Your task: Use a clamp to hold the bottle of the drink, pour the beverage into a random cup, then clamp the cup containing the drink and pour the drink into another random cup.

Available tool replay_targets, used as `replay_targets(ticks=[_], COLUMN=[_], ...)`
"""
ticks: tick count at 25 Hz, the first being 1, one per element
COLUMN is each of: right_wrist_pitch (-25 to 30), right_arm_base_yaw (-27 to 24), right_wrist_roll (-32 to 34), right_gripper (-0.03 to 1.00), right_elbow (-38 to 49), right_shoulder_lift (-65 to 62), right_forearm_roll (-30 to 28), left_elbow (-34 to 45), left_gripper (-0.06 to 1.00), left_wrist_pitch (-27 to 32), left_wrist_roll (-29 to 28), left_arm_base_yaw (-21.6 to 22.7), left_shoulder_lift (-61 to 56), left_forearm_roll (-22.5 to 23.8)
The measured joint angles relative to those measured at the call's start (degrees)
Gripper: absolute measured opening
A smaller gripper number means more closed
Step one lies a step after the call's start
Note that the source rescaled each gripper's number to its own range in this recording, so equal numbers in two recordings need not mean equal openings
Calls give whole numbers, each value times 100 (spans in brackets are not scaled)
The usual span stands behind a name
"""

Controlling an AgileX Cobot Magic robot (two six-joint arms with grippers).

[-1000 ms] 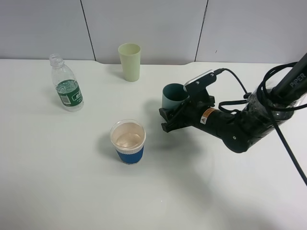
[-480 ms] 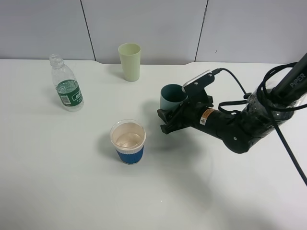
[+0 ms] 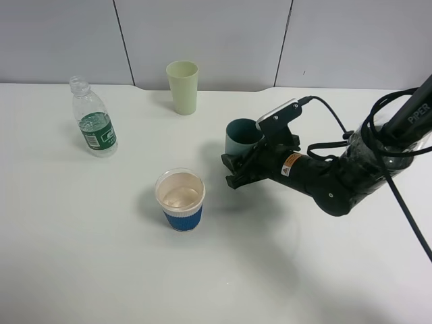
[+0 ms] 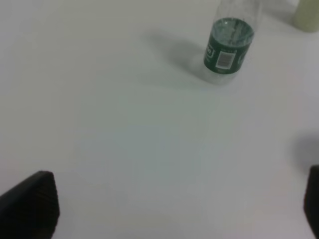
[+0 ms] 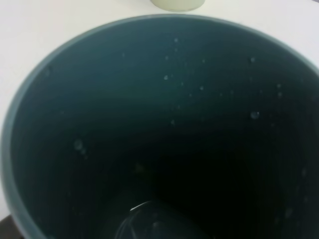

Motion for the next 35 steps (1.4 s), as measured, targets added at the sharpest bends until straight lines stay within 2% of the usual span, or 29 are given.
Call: replay_targets(ticks=[5, 6, 9, 10, 12, 17, 25, 35], right_wrist_pitch=[17, 21, 21, 21, 21, 265, 1342, 1850], right_arm_base_yaw=[0, 0, 0, 0, 0, 0, 0, -158], right_wrist_roll=[0, 0, 0, 0, 0, 61, 648, 584], right_gripper=[2, 8, 41, 49, 56, 60, 61, 61], right_elbow=[0, 0, 0, 0, 0, 6, 19, 24], right_shoulder_lift=[0, 0, 0, 0, -18, -371, -1514, -2883], right_forearm_roll=[-82, -85, -85, -85, -85, -152, -347, -262], left_elbow=[0, 0, 0, 0, 0, 0, 0, 0], left_gripper=[100, 100, 100, 100, 100, 100, 100, 100], left_wrist_pitch=[0, 0, 0, 0, 0, 0, 0, 0], left_wrist_roll=[0, 0, 0, 0, 0, 0, 0, 0], left_arm_base_yaw=[0, 0, 0, 0, 0, 0, 0, 0], left_shoulder_lift=[0, 0, 0, 0, 0, 0, 0, 0], left_forearm_roll=[0, 0, 0, 0, 0, 0, 0, 0])
